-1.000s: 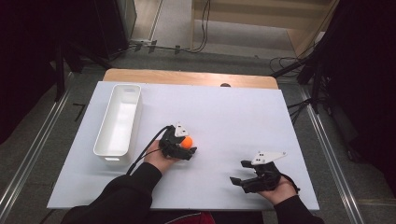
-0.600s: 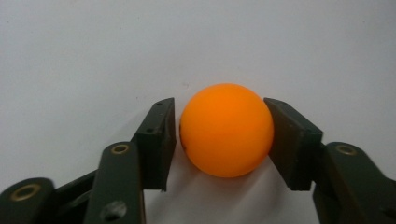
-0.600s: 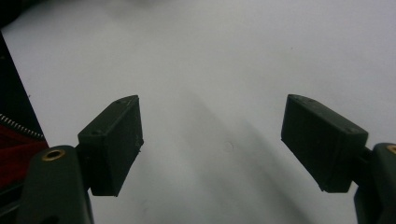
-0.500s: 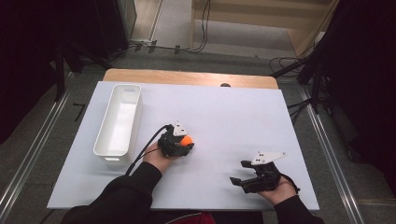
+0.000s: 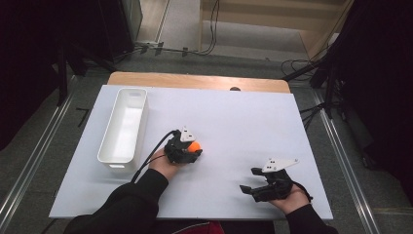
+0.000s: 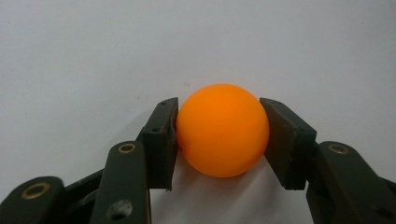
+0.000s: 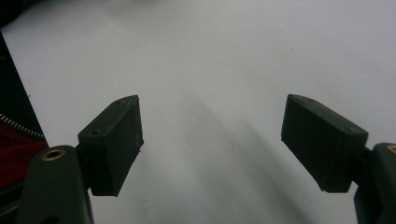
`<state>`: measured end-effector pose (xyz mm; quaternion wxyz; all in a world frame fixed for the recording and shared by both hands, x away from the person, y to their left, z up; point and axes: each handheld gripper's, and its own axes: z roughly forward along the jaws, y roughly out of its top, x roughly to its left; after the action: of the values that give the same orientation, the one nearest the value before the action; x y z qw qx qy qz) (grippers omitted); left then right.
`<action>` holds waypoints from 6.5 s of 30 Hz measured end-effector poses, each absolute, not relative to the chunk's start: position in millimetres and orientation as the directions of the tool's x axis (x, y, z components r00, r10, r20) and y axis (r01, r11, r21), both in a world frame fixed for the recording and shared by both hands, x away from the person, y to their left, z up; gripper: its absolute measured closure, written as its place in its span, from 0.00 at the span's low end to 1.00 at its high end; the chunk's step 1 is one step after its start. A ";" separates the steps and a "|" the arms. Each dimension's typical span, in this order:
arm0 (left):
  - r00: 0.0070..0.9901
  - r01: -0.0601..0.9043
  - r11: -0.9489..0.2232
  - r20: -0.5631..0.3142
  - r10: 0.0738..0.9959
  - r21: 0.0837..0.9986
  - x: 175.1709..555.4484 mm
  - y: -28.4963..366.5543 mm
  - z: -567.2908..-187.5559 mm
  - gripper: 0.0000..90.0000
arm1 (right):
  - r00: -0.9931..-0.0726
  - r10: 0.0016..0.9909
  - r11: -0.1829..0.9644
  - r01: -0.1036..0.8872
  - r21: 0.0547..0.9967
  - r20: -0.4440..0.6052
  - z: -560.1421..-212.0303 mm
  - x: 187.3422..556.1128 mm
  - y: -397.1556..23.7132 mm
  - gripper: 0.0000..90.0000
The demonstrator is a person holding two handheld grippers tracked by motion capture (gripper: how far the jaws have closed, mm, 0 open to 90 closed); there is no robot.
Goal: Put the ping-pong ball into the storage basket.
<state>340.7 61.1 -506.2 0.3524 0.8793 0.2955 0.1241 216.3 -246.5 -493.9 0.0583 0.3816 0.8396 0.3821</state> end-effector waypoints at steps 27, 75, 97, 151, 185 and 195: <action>0.811 0.430 -0.572 -0.020 0.585 0.699 333.1 64.8 -488.6 0.55 | -0.702 0.685 0.416 0.596 0.687 0.194 -493.7 216.2 -246.5 0.21; 0.776 0.470 -0.523 -0.051 0.629 0.711 321.3 81.1 -453.4 0.56 | -0.701 0.686 0.417 0.597 0.685 0.193 -493.8 216.3 -246.5 0.21; 0.762 0.483 -0.514 -0.051 0.646 0.709 319.1 87.6 -437.4 0.56 | -0.702 0.687 0.412 0.591 0.694 0.189 -493.1 216.7 -247.3 0.21; 0.710 0.531 -0.476 -0.061 0.702 0.701 330.0 128.9 -407.7 0.56 | -0.700 0.689 0.415 0.593 0.690 0.187 -493.6 216.7 -246.8 0.21; 0.655 0.571 -0.430 -0.072 0.752 0.700 339.7 156.9 -399.9 0.56 | -0.700 0.689 0.417 0.596 0.686 0.189 -493.6 216.4 -246.8 0.21; 0.634 0.584 -0.415 -0.072 0.770 0.698 342.7 164.8 -400.1 0.56 | -0.699 0.689 0.414 0.594 0.689 0.189 -493.7 216.7 -247.0 0.21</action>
<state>342.7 164.8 -400.1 0.3558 0.8309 0.4074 0.1308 216.7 -247.0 -493.7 0.0621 0.3827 0.8386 0.3827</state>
